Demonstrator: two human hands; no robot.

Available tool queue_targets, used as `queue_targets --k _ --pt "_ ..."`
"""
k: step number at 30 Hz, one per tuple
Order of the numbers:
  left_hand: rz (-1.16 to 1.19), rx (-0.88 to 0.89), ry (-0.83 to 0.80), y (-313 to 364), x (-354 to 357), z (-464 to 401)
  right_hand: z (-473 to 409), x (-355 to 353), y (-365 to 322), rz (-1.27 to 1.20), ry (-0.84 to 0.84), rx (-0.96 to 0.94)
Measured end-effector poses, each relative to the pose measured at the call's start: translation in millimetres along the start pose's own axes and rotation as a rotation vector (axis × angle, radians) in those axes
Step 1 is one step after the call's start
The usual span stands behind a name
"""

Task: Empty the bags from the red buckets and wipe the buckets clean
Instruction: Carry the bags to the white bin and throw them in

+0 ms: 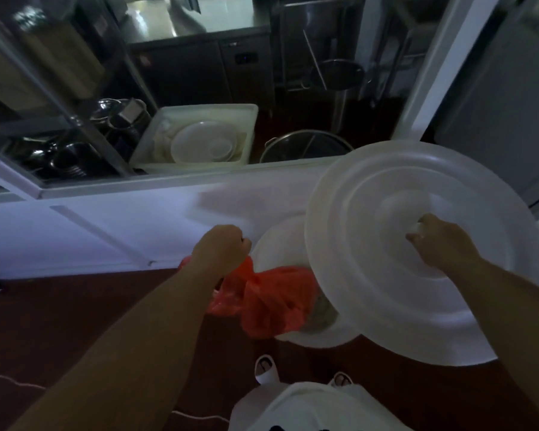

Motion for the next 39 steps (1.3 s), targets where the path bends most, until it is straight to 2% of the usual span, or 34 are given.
queue_targets --k 9,20,24,29,32,36,39 --pt "0.119 0.035 -0.036 103.0 18.5 -37.5 -25.4 -30.6 45.6 -0.012 -0.012 0.043" --pt "0.198 0.18 -0.305 173.0 68.6 -113.7 -41.0 -36.1 130.2 0.02 -0.03 0.266" --pt "0.173 0.149 -0.372 188.4 90.7 -123.5 -44.5 -26.9 161.1 -0.016 -0.025 0.34" --pt "0.168 0.023 -0.487 196.2 109.5 -133.5 -51.7 -15.6 190.2 -0.019 -0.084 0.411" --pt "0.124 0.024 -0.501 198.7 119.8 -135.2 -55.7 -14.6 203.7 -0.011 -0.102 0.427" --pt "0.015 0.075 -0.626 198.7 128.6 -138.6 -64.4 -16.0 209.6 0.016 -0.108 0.426" --pt "-0.053 0.156 -0.577 192.5 125.9 -140.7 -70.2 -12.2 204.4 0.036 -0.126 0.406"
Point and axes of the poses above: each hand's wrist, its own z-axis away from the middle knuckle, its own x-axis out of the palm, y = z × x, the point moved 4 cm from there along -z, towards the middle knuckle, and after that the axes turned 5 degrees about -z, right-handed, at the moved point
